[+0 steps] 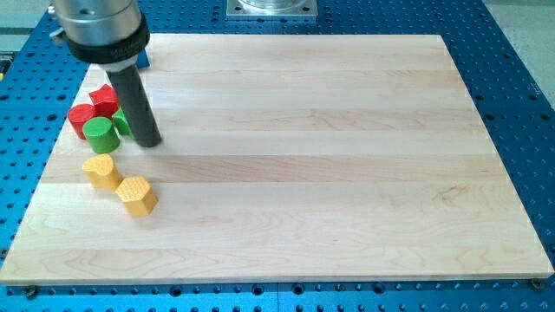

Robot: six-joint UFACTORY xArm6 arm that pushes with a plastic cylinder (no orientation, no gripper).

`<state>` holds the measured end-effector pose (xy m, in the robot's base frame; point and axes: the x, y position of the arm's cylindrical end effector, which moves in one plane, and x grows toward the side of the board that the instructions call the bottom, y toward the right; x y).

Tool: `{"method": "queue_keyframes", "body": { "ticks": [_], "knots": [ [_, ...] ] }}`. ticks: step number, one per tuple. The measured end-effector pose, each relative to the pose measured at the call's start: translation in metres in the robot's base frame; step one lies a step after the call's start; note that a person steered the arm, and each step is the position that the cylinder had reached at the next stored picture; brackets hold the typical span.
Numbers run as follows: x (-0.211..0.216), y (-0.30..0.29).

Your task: Move your arm to the bottom of the heart

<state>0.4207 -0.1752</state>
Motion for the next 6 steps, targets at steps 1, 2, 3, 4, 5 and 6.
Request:
{"method": "queue_keyframes", "body": {
  "ticks": [1,2,3,4,5,6],
  "knots": [
    [-0.015,0.020],
    [-0.050,0.065],
    [0.031,0.074],
    [0.141,0.089],
    [0.198,0.049],
    [0.196,-0.026]
  ]
}}
